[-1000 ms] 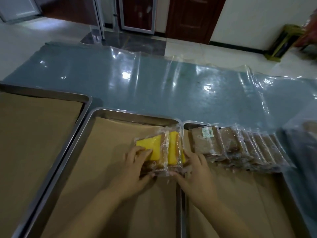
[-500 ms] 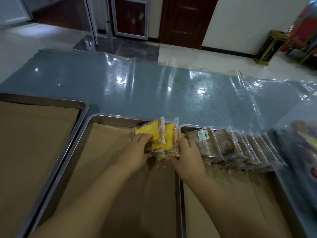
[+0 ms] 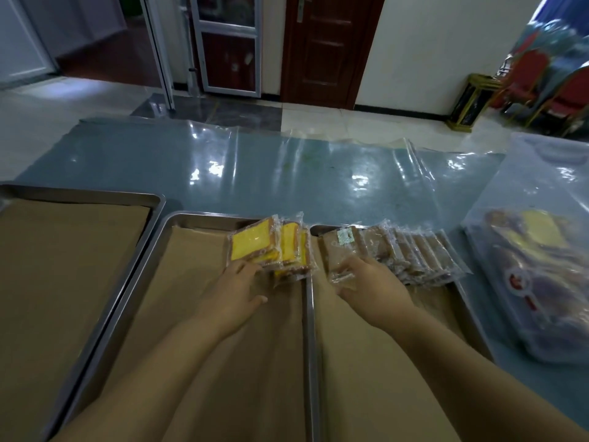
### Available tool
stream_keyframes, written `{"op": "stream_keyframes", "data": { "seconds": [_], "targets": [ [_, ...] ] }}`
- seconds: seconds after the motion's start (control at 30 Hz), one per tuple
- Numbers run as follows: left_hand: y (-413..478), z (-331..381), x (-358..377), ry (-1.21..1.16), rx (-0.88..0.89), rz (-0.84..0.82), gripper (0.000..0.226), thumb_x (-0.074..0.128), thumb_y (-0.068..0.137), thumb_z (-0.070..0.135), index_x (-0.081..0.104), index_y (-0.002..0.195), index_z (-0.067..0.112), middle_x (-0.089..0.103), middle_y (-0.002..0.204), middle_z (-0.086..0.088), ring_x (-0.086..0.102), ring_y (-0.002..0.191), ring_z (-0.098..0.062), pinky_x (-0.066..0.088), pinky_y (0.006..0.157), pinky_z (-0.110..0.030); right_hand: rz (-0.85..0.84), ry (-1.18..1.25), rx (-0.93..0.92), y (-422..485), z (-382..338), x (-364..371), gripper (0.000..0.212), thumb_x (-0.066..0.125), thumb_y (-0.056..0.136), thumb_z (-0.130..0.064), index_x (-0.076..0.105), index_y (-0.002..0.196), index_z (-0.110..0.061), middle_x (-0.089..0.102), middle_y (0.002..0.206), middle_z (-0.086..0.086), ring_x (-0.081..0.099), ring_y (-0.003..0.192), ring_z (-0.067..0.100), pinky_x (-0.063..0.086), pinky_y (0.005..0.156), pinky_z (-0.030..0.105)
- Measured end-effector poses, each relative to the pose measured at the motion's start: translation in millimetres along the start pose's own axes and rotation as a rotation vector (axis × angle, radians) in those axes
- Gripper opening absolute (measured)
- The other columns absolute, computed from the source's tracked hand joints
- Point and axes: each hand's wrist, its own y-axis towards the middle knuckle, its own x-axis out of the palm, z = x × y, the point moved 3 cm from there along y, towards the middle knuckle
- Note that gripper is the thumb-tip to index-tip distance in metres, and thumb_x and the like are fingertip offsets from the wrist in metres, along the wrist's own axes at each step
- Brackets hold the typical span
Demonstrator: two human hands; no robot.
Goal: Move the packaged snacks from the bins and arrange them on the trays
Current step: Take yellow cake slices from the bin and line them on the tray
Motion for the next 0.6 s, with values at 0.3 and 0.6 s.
{"op": "stream_keyframes", "data": {
  "seconds": [0.3,0.6],
  "targets": [
    [-45.2,131.7,-0.2,0.084,0.061,0.064,0.044,0.067,0.083,0.034,0.055,0.124,0.022,0.052,0.128,0.002,0.046,0.117,-0.014,0.032,0.090,-0.022,-0.083,-0.104,-0.124,-62.2,73.7,-72.5,0.046,0.061,0.082,-0.041,0.051,0.125,-0.029,0.055,0.123,-0.004,0.054,0.105,0.018,0.048,0.082,0.034],
    [-76.9,270.2,36.7,0.164,0.164,0.124,0.040,0.063,0.083,0.046,0.057,0.118,0.027,0.060,0.108,0.010,0.054,0.096,-0.007,0.046,0.083,-0.027,-0.127,-0.145,-0.167,-125.0,172.5,-152.9,0.050,0.063,0.080,-0.052,0.051,0.123,-0.031,0.059,0.117,-0.006,0.056,0.102,0.016,0.049,0.082,0.034]
  ]
}}
